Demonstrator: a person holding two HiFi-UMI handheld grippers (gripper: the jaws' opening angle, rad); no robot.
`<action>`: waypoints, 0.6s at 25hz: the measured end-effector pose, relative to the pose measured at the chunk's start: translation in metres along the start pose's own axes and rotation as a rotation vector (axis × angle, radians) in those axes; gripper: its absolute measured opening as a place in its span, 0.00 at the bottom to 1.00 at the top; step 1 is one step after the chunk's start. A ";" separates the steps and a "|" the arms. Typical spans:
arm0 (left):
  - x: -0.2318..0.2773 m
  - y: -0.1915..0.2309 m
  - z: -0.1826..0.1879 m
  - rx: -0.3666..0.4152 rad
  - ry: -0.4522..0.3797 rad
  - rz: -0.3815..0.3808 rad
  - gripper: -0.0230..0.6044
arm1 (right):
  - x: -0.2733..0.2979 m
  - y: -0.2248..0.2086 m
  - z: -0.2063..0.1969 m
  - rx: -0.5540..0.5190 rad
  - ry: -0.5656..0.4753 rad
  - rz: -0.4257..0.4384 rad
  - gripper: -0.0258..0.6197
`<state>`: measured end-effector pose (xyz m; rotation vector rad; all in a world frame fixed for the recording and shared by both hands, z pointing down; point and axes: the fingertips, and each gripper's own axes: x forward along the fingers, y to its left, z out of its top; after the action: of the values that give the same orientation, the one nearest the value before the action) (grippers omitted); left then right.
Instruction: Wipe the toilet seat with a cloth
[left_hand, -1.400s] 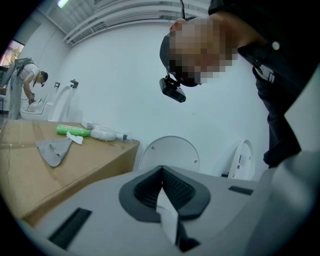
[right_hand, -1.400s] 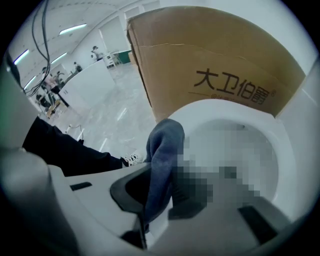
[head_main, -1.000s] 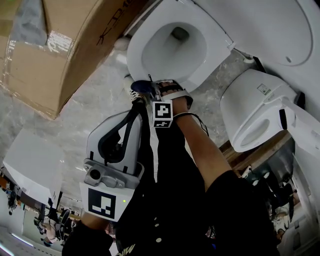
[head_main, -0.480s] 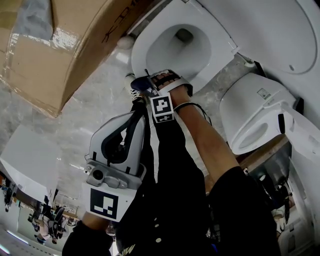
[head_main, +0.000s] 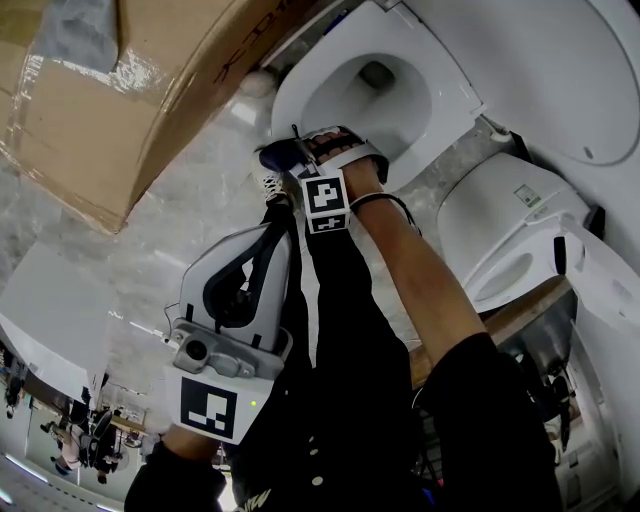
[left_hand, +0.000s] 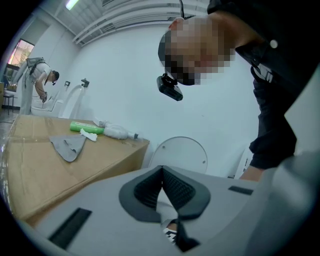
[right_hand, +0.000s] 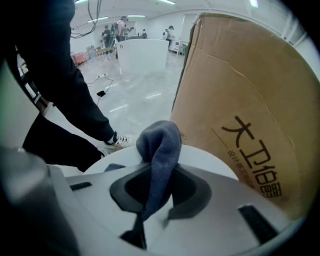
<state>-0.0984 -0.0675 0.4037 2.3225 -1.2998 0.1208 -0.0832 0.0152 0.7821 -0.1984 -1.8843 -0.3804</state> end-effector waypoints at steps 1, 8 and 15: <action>0.000 0.001 0.000 -0.002 -0.001 0.001 0.05 | 0.001 -0.004 -0.001 0.016 0.002 -0.001 0.16; -0.002 0.009 0.001 -0.009 -0.001 0.012 0.06 | 0.004 -0.023 -0.007 0.112 0.010 0.010 0.16; -0.004 0.018 0.003 -0.014 -0.003 0.023 0.05 | 0.006 -0.036 -0.012 0.166 0.011 0.007 0.16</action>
<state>-0.1158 -0.0734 0.4067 2.2971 -1.3250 0.1149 -0.0865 -0.0232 0.7853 -0.0911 -1.8937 -0.2180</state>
